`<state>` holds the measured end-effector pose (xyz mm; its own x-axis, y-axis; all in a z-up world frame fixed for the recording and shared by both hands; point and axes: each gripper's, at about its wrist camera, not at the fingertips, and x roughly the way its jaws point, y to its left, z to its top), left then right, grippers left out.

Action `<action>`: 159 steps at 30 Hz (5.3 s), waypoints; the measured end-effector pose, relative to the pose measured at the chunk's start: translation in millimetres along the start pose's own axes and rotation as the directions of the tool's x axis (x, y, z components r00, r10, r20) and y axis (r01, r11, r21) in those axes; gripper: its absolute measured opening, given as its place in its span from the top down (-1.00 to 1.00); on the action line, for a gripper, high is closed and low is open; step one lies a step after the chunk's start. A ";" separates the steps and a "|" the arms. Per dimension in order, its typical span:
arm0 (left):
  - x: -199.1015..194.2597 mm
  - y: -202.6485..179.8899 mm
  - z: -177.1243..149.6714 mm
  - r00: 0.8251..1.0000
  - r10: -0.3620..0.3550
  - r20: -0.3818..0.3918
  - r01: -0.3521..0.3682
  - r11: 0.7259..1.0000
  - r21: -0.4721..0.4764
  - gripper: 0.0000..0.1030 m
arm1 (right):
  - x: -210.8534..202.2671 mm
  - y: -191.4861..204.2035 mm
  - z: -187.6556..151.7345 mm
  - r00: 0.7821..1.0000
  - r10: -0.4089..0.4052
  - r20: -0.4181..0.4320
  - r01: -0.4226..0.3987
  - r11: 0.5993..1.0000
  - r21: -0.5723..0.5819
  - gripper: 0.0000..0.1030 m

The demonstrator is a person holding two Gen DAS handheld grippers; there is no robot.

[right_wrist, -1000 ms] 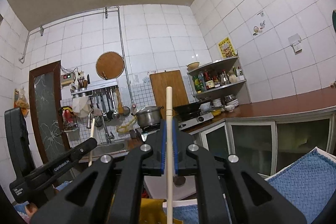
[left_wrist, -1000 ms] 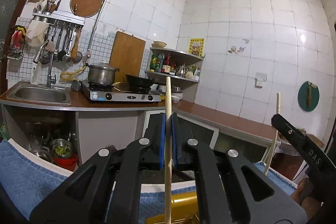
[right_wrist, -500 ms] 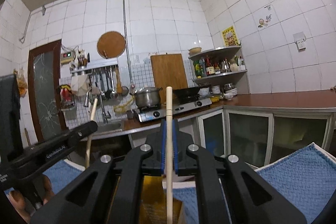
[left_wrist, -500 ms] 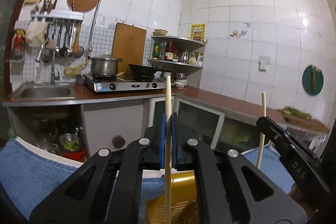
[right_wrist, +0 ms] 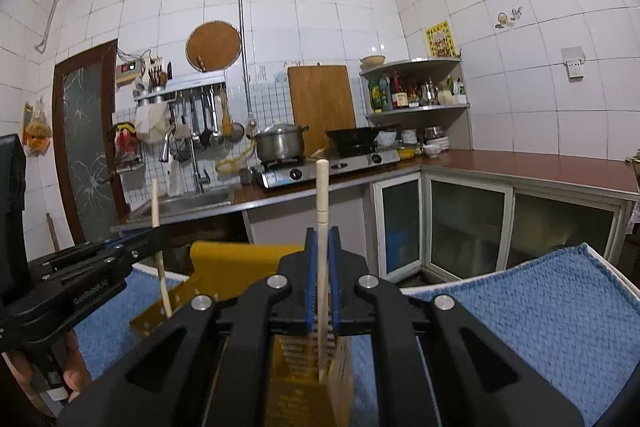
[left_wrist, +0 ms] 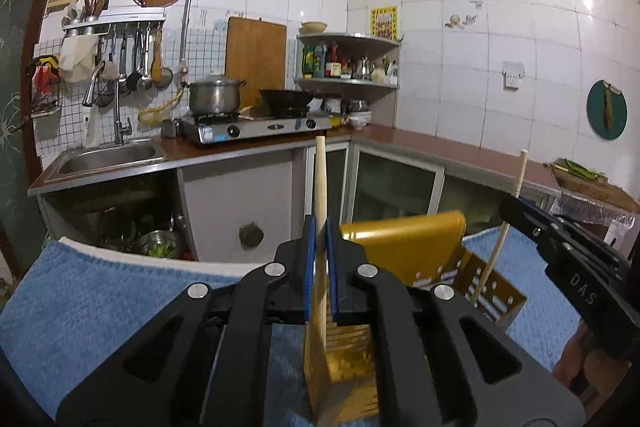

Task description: Organize utensils

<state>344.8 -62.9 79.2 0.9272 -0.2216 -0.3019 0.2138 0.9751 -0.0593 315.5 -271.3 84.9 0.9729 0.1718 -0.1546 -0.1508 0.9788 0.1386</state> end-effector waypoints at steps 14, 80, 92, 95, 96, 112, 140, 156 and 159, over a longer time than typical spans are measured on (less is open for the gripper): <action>-63.7 8.4 -4.3 0.997 0.034 -0.066 -0.035 0.999 -0.014 -0.22 | -58.4 15.1 16.9 0.999 -0.033 -0.023 0.032 0.999 -0.033 0.01; -49.1 40.6 -140.3 0.795 -0.078 -0.601 -0.014 0.989 -0.147 0.78 | -54.4 8.1 -129.7 0.765 0.033 -0.643 0.023 0.997 0.079 0.71; -54.9 48.8 -135.2 0.810 -0.107 -0.577 -0.010 0.981 -0.196 0.86 | -55.1 -14.0 -123.6 0.781 0.028 -0.623 0.065 0.990 0.126 0.71; -54.7 49.4 -135.2 0.810 -0.109 -0.576 -0.012 0.980 -0.201 0.86 | -53.9 -21.0 -124.6 0.783 0.044 -0.620 0.074 0.984 0.163 0.71; -54.3 50.5 -135.7 0.808 -0.110 -0.578 -0.014 0.979 -0.205 0.86 | -53.4 -24.0 -125.1 0.783 0.046 -0.620 0.079 0.982 0.172 0.71; -45.2 59.4 -135.3 0.795 -0.102 -0.598 -0.029 0.978 -0.205 0.86 | -51.2 -35.3 -120.9 0.796 0.009 -0.605 0.110 0.981 0.160 0.88; -93.6 56.2 -74.8 0.890 -0.138 -0.435 0.034 0.970 -0.240 0.91 | -82.9 -38.6 -74.8 0.883 0.052 -0.466 0.062 0.972 0.226 0.97; -128.2 47.1 -36.9 0.959 -0.080 -0.273 0.030 0.983 -0.182 0.92 | -114.6 -15.3 -32.1 0.965 -0.038 -0.261 0.053 0.997 0.048 0.97; -131.5 46.9 -27.6 0.968 -0.078 -0.238 0.037 0.984 -0.174 0.92 | -120.9 -13.1 -22.6 0.977 -0.061 -0.205 0.063 0.998 0.005 0.97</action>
<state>224.4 12.2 89.8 0.8080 -0.2887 -0.5136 0.1912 0.9530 -0.2348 195.9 -302.3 79.7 0.9238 0.1312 -0.3596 -0.0881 0.9871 0.1337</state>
